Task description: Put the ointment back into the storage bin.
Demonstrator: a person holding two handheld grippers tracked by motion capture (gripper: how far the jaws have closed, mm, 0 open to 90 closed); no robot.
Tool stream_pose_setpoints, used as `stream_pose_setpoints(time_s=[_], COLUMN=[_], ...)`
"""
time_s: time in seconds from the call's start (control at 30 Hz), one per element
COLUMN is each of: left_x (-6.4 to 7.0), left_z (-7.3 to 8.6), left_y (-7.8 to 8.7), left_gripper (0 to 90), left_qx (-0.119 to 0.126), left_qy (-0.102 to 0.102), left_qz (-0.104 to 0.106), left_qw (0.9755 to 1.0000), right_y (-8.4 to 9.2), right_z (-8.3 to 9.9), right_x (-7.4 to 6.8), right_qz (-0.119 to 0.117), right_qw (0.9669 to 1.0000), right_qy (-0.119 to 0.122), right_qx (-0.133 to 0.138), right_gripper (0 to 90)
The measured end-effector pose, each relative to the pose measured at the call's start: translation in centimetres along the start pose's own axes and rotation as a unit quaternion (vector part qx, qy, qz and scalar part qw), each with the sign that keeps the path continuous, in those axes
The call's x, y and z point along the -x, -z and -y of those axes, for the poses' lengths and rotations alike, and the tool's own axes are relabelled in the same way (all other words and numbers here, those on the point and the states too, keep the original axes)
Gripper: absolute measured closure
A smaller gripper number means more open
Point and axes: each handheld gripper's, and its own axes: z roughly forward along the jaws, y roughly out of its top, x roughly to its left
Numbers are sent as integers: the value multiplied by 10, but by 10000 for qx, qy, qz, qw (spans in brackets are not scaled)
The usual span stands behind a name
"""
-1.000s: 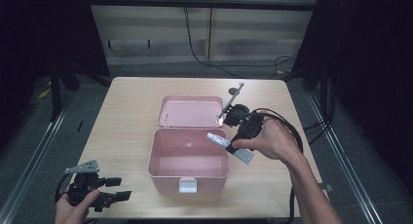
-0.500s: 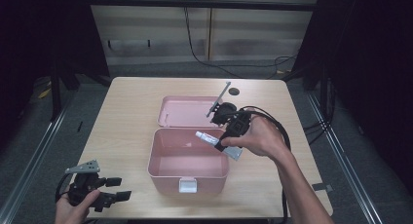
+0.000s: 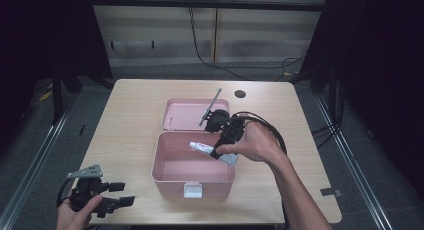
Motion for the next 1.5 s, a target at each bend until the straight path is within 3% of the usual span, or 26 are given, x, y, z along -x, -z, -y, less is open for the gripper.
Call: stream_pose_setpoints(time_s=[0.27,0.47,1.5], left_x=[0,0,0], left_z=[0,0,0], left_y=[1,0,1], left_gripper=[239,239,239], left_qx=[-3,17,47], left_qy=[-2,7,25], left_qz=[-6,0,9], left_qw=[10000,10000,10000], right_y=[-11,-17,-69], right_z=[-9,-14,-37], right_x=[-4,-3,-9], right_qz=[-48,-64,-538], right_qw=[9997,9997,9967], right_qy=[231,118,411], right_qx=[-98,-197,-446], right_gripper=[714,715,717])
